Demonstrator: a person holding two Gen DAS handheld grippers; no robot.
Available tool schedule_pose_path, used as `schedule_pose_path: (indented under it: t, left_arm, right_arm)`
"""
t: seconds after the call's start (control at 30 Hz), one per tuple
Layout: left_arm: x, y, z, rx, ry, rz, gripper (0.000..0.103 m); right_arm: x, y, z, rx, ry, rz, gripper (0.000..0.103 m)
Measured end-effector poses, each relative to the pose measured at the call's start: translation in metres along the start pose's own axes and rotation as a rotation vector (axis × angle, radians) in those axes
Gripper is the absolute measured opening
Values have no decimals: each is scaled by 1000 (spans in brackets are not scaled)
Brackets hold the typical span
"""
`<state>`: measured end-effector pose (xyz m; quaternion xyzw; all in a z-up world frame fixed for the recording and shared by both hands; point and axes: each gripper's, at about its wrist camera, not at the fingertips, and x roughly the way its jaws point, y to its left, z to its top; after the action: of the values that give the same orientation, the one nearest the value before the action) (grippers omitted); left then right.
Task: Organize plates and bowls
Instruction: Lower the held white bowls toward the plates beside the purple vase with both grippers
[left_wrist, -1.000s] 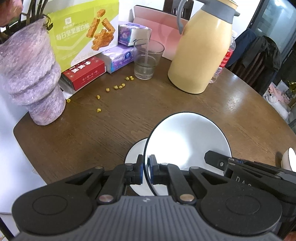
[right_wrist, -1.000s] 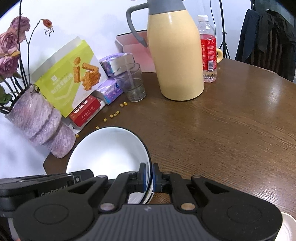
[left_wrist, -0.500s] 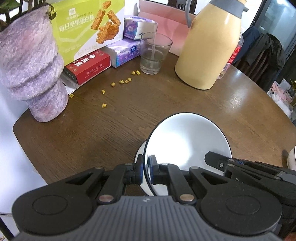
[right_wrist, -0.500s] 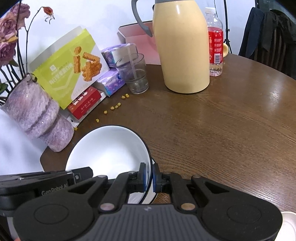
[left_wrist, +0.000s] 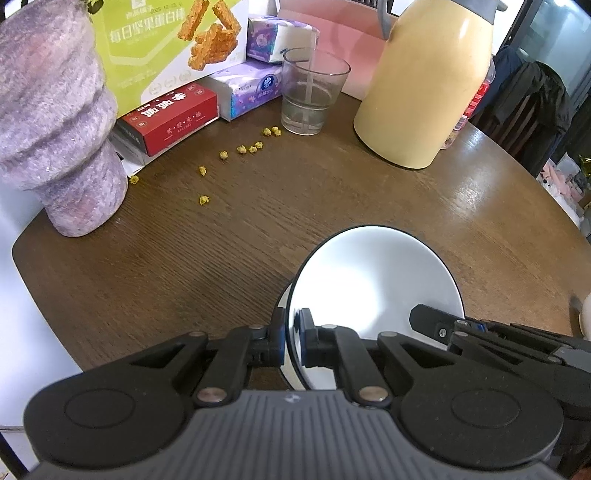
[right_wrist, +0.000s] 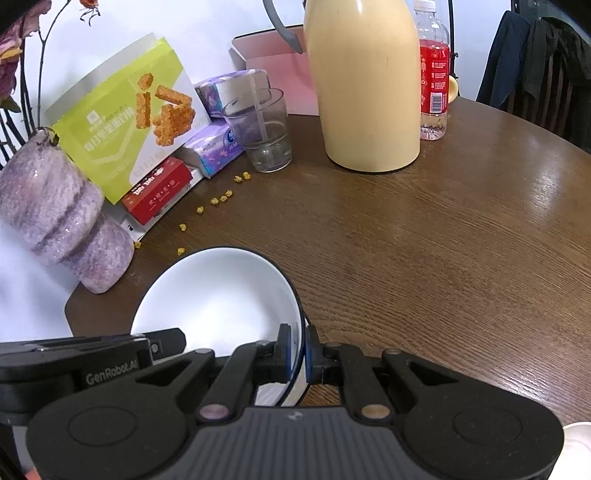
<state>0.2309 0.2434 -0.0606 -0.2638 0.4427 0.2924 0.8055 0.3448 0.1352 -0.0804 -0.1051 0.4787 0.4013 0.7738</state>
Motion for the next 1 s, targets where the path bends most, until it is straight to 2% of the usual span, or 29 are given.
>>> schedule_pose_path:
  t: [1.0]
  left_arm:
    - [8,1,-5,22,1,8,8]
  right_arm:
    - [7,3,-5,-71,-37,-39,7]
